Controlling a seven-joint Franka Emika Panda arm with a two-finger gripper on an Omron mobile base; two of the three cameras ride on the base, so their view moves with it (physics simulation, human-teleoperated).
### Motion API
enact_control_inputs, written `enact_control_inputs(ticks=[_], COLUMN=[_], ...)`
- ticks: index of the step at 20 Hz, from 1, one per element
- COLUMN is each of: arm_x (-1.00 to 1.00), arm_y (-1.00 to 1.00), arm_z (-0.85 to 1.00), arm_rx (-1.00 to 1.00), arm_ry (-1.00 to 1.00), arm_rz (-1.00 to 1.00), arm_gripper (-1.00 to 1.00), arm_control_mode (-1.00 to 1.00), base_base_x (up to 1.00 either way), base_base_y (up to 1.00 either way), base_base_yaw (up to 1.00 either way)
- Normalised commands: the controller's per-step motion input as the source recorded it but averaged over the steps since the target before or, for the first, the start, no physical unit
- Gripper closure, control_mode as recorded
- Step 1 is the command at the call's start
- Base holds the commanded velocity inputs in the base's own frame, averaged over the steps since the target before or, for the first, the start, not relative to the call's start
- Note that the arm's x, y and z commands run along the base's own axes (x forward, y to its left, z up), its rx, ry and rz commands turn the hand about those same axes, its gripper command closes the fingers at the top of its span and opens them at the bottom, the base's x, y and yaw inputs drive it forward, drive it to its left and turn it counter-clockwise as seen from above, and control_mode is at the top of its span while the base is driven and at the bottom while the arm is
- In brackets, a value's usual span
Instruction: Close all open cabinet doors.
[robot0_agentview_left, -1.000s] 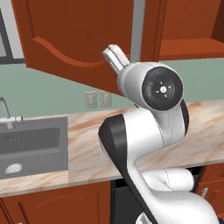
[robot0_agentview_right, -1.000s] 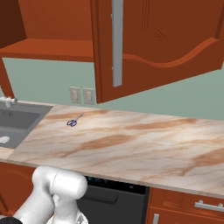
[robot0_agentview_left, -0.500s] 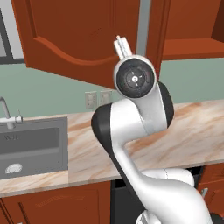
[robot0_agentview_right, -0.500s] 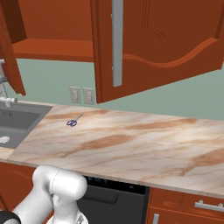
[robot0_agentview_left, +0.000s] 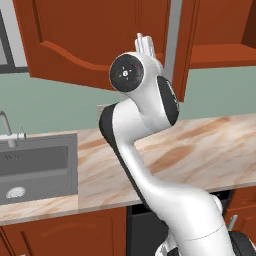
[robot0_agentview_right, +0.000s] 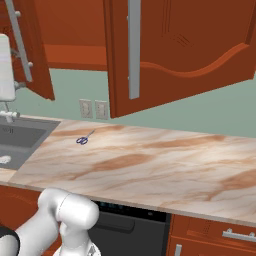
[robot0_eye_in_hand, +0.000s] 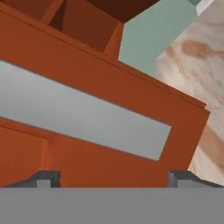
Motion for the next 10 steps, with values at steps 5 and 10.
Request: enact_control_inputs(ticks=[5, 10], arm_x=[0.65, 0.66], arm_y=[-0.28, -0.37], arm_z=[-0.05, -0.09], arm_rx=[0.03, 0.01], arm_ry=[0.0, 0.0], arm_rz=[-0.14, -0.09], arm_gripper=[-1.0, -1.0], arm_control_mode=[-1.0, -1.0], base_base_x=[0.0, 0.0], base_base_y=[0.0, 0.0], base_base_yaw=[0.0, 0.0])
